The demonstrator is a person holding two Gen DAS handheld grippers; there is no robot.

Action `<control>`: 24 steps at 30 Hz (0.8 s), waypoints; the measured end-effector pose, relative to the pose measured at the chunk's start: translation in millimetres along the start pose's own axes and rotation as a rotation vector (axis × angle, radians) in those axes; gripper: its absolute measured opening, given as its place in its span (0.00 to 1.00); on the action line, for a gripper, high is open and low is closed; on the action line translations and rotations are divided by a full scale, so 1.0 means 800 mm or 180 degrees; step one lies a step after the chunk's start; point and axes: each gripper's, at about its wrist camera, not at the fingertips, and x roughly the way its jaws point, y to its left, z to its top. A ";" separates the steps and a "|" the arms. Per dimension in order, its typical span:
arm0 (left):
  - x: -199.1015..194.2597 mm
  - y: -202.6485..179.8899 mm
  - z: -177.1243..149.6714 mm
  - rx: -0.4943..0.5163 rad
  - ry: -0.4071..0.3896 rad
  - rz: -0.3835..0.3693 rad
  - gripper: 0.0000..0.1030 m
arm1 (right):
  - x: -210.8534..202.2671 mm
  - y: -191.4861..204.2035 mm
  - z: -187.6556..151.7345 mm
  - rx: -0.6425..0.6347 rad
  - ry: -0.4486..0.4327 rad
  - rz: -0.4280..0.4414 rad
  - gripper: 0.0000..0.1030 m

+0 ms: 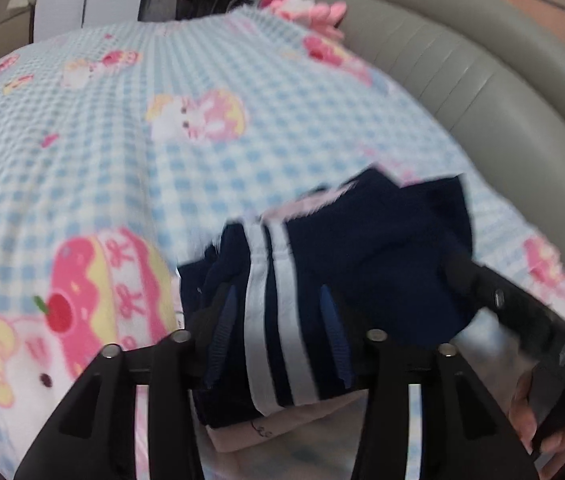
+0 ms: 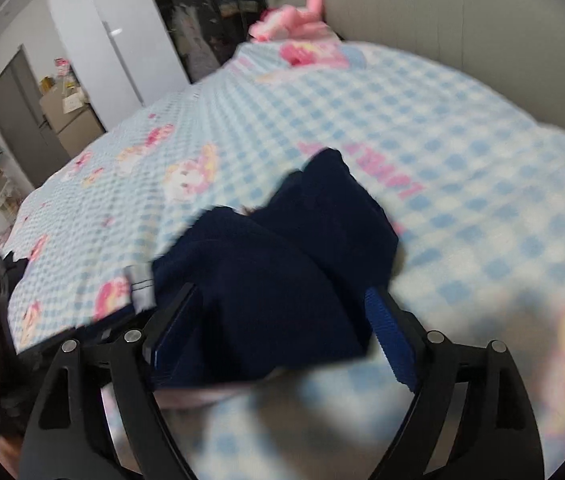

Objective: Fold clothes
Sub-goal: 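Open both grippers and withdraw them from the pants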

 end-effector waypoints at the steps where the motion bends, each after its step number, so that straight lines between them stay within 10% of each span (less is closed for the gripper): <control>1: -0.011 0.005 0.003 -0.0055 -0.0044 -0.0002 0.55 | -0.011 0.009 0.001 -0.0080 -0.0018 -0.0056 0.82; 7: -0.085 0.061 0.020 -0.0173 -0.0301 0.0247 0.76 | -0.045 0.086 0.006 -0.0413 0.0014 -0.0123 0.84; 24: -0.316 0.334 -0.024 -0.0674 -0.0551 0.1391 0.84 | -0.034 0.364 -0.062 -0.0841 0.0248 0.0155 0.99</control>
